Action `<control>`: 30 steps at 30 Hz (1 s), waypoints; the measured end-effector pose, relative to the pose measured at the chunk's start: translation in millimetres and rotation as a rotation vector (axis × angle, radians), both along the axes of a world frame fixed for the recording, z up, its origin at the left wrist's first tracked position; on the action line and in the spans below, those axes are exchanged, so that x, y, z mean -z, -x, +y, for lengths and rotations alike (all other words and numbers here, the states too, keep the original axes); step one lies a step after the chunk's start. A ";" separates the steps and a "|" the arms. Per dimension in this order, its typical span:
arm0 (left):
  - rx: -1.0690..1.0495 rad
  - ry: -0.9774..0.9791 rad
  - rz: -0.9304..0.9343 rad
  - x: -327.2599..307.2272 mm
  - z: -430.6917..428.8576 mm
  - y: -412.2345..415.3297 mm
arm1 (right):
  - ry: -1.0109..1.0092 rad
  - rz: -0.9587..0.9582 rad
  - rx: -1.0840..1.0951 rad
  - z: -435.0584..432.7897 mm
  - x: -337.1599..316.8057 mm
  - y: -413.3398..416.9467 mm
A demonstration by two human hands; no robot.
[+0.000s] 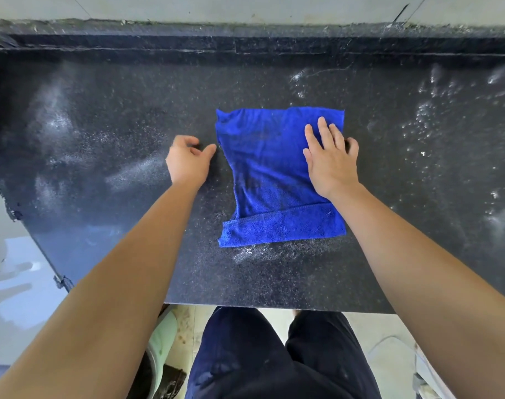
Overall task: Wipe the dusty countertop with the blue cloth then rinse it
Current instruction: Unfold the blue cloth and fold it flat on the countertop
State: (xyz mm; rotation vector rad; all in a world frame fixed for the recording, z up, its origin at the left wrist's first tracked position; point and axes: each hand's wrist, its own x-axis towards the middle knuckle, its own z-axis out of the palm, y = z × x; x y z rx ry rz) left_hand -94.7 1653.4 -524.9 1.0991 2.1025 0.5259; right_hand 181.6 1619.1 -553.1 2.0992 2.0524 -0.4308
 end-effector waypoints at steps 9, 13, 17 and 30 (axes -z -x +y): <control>0.355 0.068 0.254 -1.1 -103.7 -23.3 | -0.225 0.203 0.182 -78.9 -23.4 13.2; 0.399 0.104 0.239 -4.1 -128.3 -31.4 | -0.189 0.154 0.194 -119.0 -19.5 9.6; 0.344 0.194 0.121 -8.8 -120.1 -37.1 | -0.172 0.120 0.137 -123.0 -21.1 1.6; 0.522 -0.120 0.035 -24.7 -178.4 -16.9 | -0.366 0.222 0.064 -188.4 -52.7 -7.0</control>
